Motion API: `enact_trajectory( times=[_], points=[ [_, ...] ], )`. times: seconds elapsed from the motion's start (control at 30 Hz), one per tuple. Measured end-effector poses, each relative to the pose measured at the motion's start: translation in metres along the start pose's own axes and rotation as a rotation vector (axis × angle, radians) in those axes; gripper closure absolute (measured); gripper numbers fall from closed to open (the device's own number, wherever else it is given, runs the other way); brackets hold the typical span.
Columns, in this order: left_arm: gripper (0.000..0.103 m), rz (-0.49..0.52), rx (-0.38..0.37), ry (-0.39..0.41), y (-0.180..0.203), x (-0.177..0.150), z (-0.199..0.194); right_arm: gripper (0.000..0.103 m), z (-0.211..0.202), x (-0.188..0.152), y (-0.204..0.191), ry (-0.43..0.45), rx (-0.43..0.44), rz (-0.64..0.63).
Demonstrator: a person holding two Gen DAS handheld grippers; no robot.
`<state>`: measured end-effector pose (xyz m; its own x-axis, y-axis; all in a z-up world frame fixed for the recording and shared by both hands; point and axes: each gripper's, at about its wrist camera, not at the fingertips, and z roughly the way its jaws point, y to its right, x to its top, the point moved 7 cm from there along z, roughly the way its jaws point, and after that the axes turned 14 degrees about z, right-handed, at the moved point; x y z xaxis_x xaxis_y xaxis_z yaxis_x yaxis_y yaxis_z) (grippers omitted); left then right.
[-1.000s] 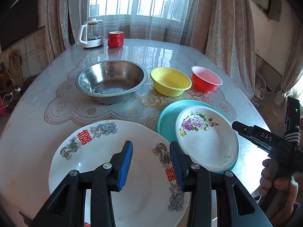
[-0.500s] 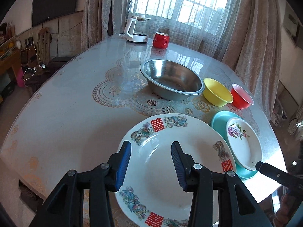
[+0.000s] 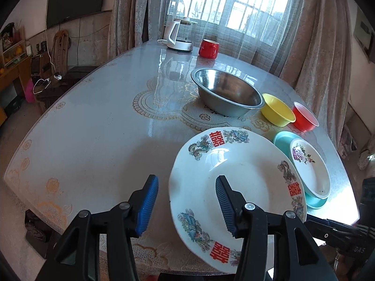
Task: Organize plates and bowls
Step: 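Grasp the rim of the large double-happiness plate with the right gripper, then lift the large plate and carry it over the teal plate stack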
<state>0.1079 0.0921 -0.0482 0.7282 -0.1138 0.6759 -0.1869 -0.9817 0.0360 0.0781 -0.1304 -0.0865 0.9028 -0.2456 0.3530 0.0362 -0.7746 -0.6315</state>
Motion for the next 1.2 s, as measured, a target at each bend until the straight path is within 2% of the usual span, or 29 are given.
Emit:
enact_trajectory(
  times=[0.37,0.53,0.93,1.0,1.07,1.2],
  points=[
    [0.051,-0.052,-0.005,-0.023,-0.014,-0.008,0.008,0.061,0.02,0.008,0.001,0.02,0.009,0.01],
    [0.051,-0.076,-0.066,0.005,-0.017,-0.004,0.014,0.061,0.03,0.015,-0.003,0.022,0.02,0.009],
    [0.052,0.017,-0.139,-0.021,0.005,-0.003,0.038,0.061,0.045,0.025,-0.011,0.028,0.071,0.023],
    [0.052,0.045,-0.118,-0.02,0.008,-0.002,0.04,0.061,0.046,0.026,-0.011,0.027,0.083,0.037],
    [0.057,0.059,-0.101,-0.024,0.008,-0.002,0.044,0.061,0.046,0.026,-0.009,0.026,0.101,0.054],
    [0.059,0.061,-0.096,-0.043,0.004,-0.005,0.051,0.061,0.045,0.027,-0.005,0.027,0.141,0.08]
  ],
)
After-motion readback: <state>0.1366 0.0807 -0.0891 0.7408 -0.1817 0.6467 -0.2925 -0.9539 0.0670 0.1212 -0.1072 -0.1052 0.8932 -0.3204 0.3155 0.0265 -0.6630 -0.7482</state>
